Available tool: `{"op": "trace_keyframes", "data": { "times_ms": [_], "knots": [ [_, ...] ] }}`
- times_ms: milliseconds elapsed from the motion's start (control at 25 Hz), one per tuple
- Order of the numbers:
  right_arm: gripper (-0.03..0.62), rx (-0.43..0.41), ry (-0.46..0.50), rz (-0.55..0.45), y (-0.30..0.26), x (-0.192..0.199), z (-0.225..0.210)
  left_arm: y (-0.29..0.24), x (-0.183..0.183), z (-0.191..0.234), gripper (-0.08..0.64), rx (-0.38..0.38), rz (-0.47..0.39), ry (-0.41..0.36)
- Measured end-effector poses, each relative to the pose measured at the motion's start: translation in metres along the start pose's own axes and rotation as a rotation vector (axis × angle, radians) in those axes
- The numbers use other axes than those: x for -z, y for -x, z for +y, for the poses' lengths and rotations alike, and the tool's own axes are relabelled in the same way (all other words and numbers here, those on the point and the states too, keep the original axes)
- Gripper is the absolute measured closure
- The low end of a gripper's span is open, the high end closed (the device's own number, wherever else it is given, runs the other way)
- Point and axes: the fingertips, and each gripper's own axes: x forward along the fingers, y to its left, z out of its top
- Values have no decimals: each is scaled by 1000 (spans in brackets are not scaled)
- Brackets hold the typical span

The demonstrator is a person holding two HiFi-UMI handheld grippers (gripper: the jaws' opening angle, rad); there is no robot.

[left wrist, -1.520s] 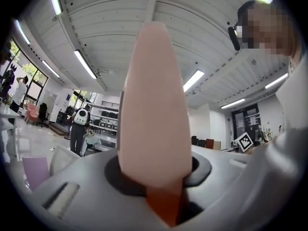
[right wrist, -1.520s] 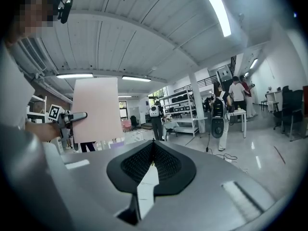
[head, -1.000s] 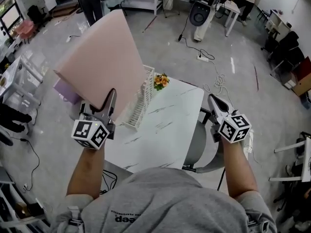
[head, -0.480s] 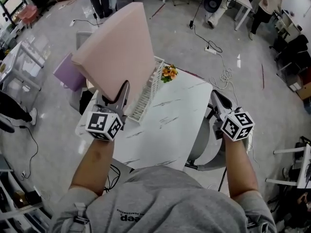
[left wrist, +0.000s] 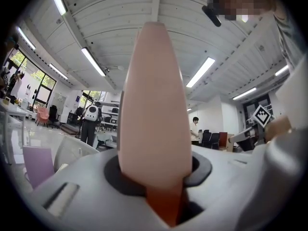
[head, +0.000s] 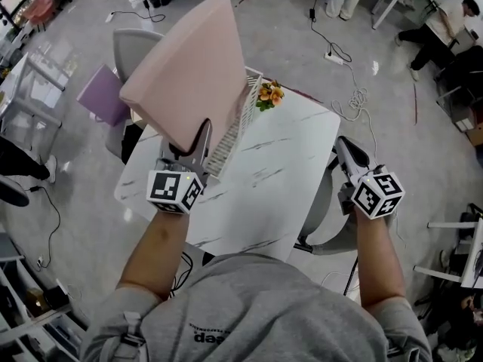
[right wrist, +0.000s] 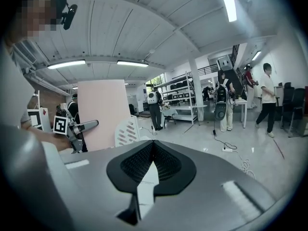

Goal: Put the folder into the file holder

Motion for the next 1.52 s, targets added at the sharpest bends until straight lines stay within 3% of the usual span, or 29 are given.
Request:
{"op": "trace_keyframes", "data": {
  "times_ms": [800, 1280, 1520],
  "knots": [
    [588, 30, -51, 77, -5, 61, -16, -2, 67, -5, 350, 15, -18, 21],
    [588, 41, -75, 76, 2, 74, -22, -4, 113, -27, 324, 85, 116, -105],
    [588, 34, -86, 78, 4, 77, -18, -2, 120, -27, 313, 87, 163, -98]
  ]
}}
